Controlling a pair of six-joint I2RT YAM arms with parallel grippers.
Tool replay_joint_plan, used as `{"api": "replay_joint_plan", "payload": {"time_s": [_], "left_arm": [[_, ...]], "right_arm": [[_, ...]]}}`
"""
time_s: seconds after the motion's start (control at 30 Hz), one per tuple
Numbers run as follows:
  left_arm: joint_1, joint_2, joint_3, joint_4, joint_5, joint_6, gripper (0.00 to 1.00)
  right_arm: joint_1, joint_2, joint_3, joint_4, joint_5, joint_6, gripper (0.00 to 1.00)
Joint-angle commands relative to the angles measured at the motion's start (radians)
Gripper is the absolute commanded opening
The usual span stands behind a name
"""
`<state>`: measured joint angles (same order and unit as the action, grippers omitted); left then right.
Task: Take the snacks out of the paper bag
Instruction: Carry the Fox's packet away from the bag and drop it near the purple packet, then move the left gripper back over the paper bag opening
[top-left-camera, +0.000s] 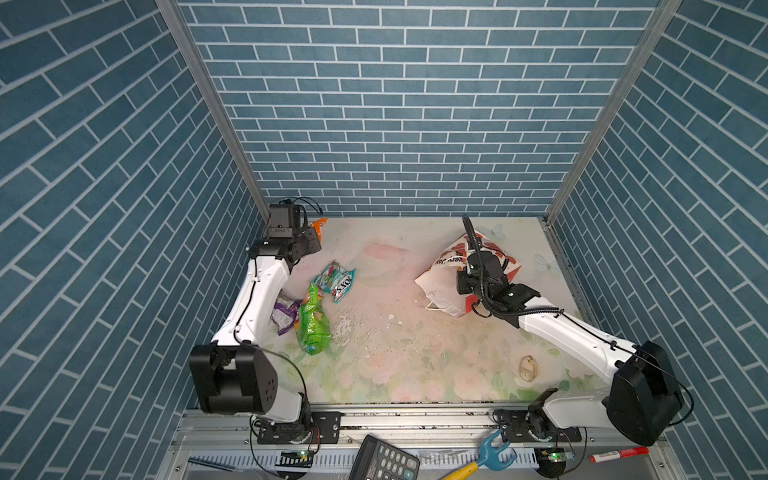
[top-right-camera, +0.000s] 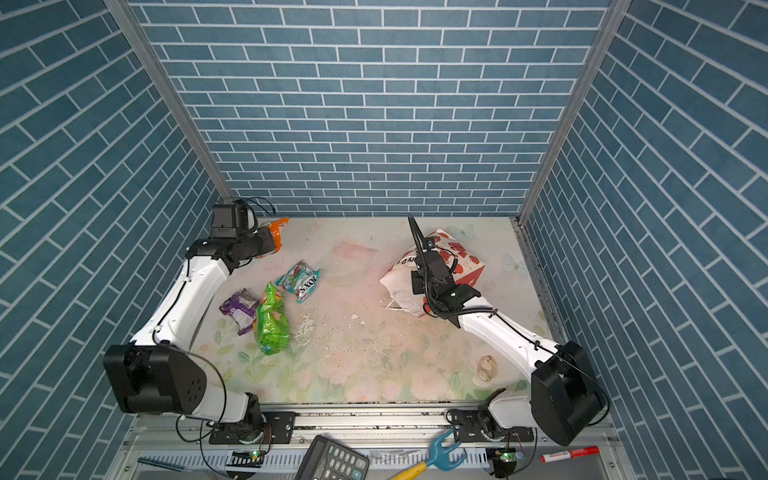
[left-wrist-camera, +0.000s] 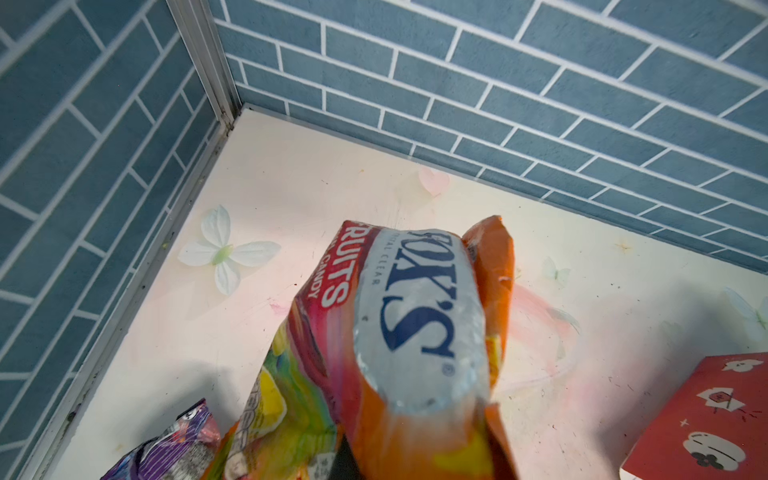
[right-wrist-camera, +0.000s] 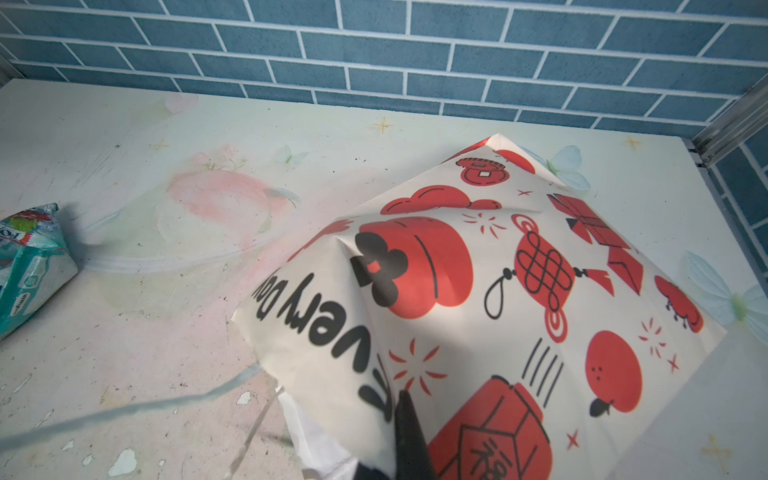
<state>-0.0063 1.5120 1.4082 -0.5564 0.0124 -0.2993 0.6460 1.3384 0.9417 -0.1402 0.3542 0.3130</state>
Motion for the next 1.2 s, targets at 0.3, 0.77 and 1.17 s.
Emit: {"api": "replay_joint_plan", "payload": {"time_s": [0.3,0.77,1.17], "left_arm": [[0.008,0.222,0.143,-0.151,0.048,0.058,0.00],[0.006,0.253,0.151,-0.143,0.095,0.081,0.70],[-0.124,-0.085,0.024,-0.005,0.055,0.092,0.91]], "right_arm": [[-0.006,-0.042,-0.044,-0.010,0.031,0.003,0.00],[-0.008,-0.019,-0.032,-0.010,0.013,0.012,0.00],[-0.007,-0.005,0.001,-0.049,0.007,0.026,0.00]]}}
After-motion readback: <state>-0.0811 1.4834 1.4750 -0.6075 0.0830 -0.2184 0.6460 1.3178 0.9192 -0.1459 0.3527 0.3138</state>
